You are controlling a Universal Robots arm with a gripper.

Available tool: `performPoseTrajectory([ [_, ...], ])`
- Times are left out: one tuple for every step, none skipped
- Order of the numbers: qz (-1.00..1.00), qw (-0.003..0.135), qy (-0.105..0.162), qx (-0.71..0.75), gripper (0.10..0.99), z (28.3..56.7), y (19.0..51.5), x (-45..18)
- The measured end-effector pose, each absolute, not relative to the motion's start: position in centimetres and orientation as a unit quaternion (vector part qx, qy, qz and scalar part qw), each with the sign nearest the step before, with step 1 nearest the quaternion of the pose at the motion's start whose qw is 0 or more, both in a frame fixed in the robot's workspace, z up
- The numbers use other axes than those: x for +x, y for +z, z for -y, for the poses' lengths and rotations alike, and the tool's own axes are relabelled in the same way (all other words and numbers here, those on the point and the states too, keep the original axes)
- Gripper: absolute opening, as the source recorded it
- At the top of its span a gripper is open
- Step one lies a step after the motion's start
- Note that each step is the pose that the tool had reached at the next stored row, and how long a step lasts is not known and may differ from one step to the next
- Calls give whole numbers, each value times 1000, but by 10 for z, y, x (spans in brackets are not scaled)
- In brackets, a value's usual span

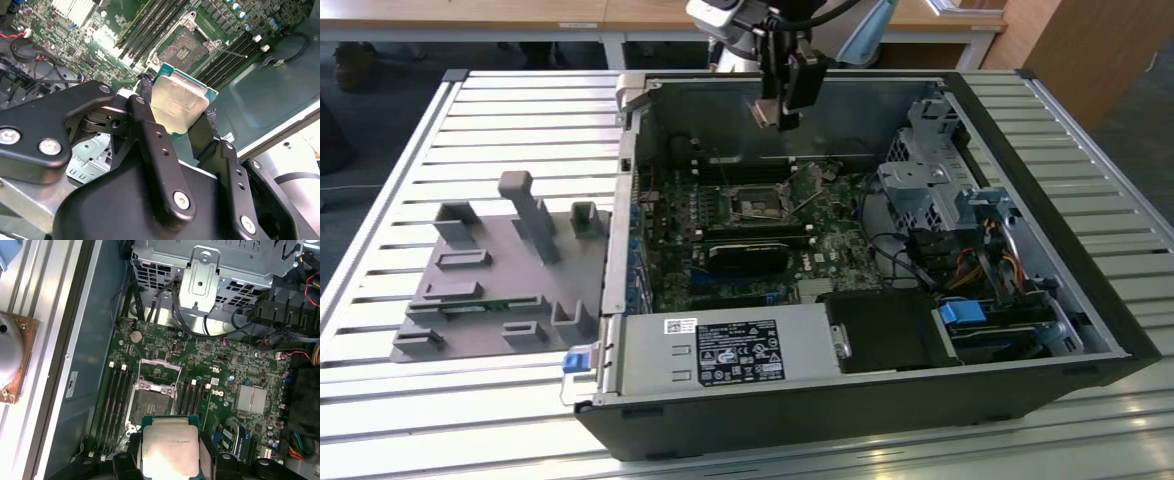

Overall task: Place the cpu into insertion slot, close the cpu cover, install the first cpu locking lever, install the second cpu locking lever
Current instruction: 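Place the cpu into insertion slot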

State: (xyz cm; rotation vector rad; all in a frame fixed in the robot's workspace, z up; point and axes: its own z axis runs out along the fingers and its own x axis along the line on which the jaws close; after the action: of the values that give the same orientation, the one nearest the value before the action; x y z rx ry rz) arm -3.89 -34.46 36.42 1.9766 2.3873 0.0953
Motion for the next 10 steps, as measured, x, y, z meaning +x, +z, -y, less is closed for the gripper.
performPoseTrajectory([
  [-768,20,31,639,541,345,364,-39],
  [-767,21,31,641,541,345,364,-39],
  [-765,21,31,643,541,345,364,-39],
  [-763,21,30,646,541,345,363,-39],
  [-760,21,30,649,541,345,363,-39],
  [-757,21,30,652,541,345,363,-39],
  [-754,21,30,656,541,345,363,-39],
  [-750,21,30,661,541,345,362,-39],
  [-745,22,30,667,541,345,362,-39],
  [-739,22,30,673,541,345,361,-39],
])
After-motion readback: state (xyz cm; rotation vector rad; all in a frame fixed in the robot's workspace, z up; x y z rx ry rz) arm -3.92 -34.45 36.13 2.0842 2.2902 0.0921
